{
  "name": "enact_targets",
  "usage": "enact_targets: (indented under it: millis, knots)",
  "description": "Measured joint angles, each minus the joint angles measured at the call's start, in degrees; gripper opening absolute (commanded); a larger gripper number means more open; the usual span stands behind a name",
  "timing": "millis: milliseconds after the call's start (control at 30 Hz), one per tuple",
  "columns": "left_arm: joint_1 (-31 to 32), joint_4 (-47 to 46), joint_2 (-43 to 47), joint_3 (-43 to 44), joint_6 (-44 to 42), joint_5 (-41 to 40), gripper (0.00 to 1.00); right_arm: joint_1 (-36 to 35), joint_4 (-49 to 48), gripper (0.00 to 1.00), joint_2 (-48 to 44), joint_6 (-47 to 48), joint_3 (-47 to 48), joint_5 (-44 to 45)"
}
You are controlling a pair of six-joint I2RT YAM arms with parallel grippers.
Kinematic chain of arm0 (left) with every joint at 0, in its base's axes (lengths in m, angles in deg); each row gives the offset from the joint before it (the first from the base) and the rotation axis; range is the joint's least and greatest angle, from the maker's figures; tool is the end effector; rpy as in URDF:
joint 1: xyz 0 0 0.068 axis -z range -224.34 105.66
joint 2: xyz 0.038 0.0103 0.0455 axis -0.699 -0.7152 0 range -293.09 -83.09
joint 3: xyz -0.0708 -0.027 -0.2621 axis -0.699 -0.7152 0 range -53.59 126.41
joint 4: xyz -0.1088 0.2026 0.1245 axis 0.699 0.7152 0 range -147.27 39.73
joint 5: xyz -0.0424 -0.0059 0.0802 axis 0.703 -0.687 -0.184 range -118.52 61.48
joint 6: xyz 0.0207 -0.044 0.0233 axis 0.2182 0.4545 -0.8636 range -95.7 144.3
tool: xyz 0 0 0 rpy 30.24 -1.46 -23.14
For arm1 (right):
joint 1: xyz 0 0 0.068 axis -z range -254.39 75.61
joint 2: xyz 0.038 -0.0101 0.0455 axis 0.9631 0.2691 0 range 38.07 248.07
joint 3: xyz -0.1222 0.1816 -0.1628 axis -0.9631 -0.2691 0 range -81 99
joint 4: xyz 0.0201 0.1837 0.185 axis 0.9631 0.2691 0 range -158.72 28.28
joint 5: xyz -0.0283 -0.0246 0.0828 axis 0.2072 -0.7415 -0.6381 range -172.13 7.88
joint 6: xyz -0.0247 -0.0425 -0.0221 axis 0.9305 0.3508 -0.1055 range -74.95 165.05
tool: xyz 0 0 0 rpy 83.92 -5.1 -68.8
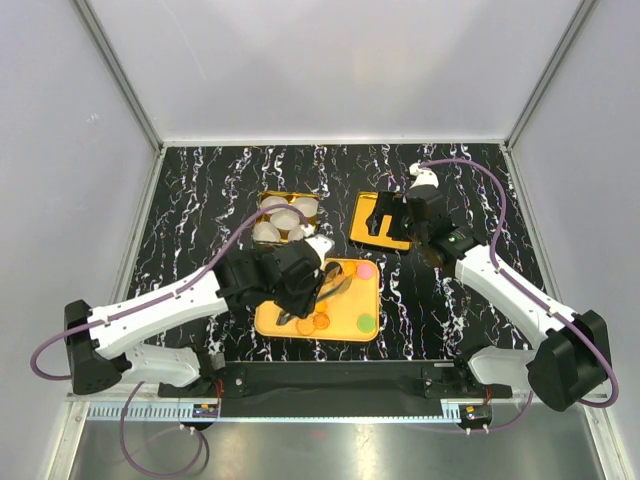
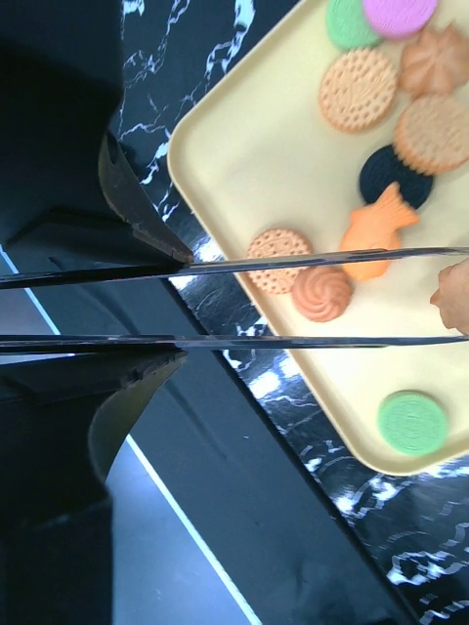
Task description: Pack the cookies
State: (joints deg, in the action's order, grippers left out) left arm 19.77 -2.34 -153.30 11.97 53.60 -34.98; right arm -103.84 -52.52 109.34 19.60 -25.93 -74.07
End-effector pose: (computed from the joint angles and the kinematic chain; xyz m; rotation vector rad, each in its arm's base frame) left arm 0.1063 -0.2097 0.3075 0.7586 2.5561 -0.4242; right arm 0.2458 0.1330 0.2942 0.0081 2.1583 0.4118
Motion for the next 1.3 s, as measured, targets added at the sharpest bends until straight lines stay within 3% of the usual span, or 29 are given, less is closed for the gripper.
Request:
enact_targets:
  millis: [133, 367, 600, 967, 1300]
  knots:
    - [-4.39, 0.20, 0.68, 2.82, -1.22, -0.72, 0.39, 0.00, 0.00, 1.00, 0.00, 0.00, 0.00, -0.02]
    - [-18.34, -1.73, 0.57, 6.23, -2.86, -1.88, 0.39, 0.00, 0.00, 1.00, 0.00, -0.02, 0.00, -0.15]
    - [-28.17, -4.50, -5.95, 12.20, -5.46, -4.72, 0.39, 0.00, -0.02, 1.00, 0.00, -0.02, 0.00, -0.24]
    - [-35.54, -6.86, -15.87, 15.30, -7.48, -6.14, 0.39, 0.00, 0.00, 1.00, -0.61, -0.02, 0.00, -0.72]
    - [-37.57, -8.35, -19.82, 15.85, -8.37, -6.14, 0.40, 0.00, -0.02, 1.00, -0.76, -0.04, 0.00, -1.53]
